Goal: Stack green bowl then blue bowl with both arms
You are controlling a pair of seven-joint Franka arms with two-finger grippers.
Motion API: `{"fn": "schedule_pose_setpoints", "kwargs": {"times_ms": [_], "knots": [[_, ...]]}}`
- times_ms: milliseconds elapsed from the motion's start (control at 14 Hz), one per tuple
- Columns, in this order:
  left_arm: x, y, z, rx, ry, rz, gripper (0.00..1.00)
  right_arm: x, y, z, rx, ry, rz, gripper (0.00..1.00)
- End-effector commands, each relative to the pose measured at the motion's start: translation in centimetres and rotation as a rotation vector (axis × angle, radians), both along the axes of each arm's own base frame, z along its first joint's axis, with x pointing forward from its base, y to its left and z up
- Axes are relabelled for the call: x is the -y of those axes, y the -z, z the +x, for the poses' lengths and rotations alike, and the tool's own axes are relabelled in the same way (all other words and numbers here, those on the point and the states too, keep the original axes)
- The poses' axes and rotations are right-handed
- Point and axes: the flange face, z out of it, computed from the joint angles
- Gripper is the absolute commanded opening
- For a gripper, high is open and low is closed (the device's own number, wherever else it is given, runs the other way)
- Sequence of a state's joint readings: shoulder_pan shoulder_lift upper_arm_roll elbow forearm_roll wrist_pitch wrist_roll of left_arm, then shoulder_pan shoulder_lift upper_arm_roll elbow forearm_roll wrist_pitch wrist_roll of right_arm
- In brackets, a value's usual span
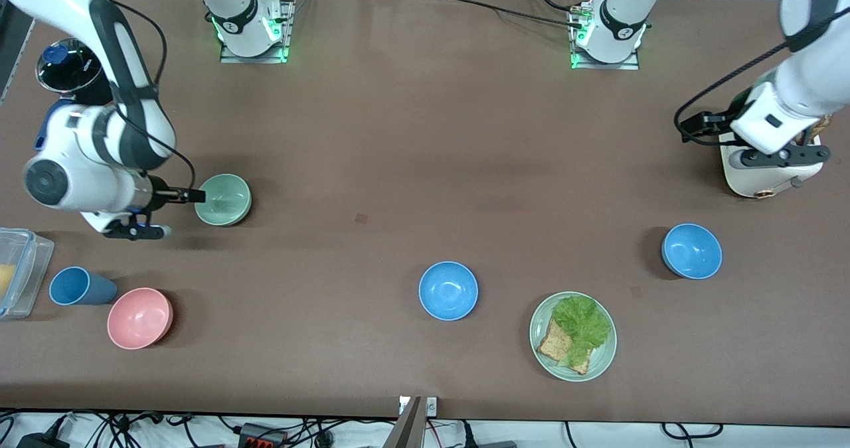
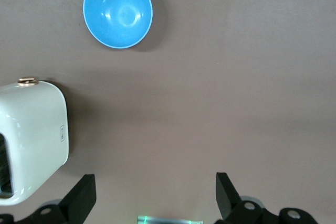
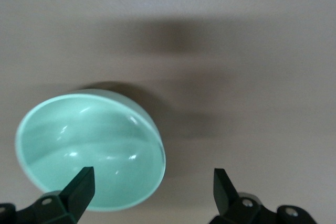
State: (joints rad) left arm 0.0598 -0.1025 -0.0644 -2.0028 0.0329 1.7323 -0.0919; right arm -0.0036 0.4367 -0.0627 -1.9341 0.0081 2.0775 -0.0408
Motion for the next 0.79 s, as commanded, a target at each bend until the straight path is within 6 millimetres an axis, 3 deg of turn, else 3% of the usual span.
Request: {"fn": "schedule_pose_setpoints", "kwargs": {"times_ms": [0,71,143,214,357,500,571,714], "knots": [[-3.8,2.2,-1.3,0.057,0.023,-0.011,1.0,0.2,2.8,-0.4,-0.038,-0.001,-0.004,1.0],[-4.7,4.3,-0.4,0.066,0.032,-0.016,1.0,0.2,3.6,-0.6,-0.054,-0.001,-0.003,0.95],[-6.7,6.9,0.8,0.084,0.024,-0.02,1.0,0.2,3.9,-0.7,-0.062,-0.001,-0.003,0.73],[-8.3,9.7,2.0,0.1,0.047,-0.027,1.0,0.1,3.8,-0.7,-0.065,-0.001,-0.003,0.44],[-10.4,14.3,3.4,0.127,0.049,-0.033,1.0,-0.1,3.8,-0.9,-0.077,-0.01,0.0,0.02],[-14.0,19.5,4.2,0.181,0.067,-0.031,1.0,-0.9,3.5,-0.8,-0.091,-0.016,0.0,0.0],[-14.8,22.2,4.9,0.215,0.096,-0.03,1.0,-1.3,3.3,-0.7,-0.092,-0.02,0.002,0.0],[-16.5,25.4,4.9,0.221,0.085,-0.032,1.0,-3.3,2.5,0.2,-0.069,-0.07,0.005,0.0]]}}
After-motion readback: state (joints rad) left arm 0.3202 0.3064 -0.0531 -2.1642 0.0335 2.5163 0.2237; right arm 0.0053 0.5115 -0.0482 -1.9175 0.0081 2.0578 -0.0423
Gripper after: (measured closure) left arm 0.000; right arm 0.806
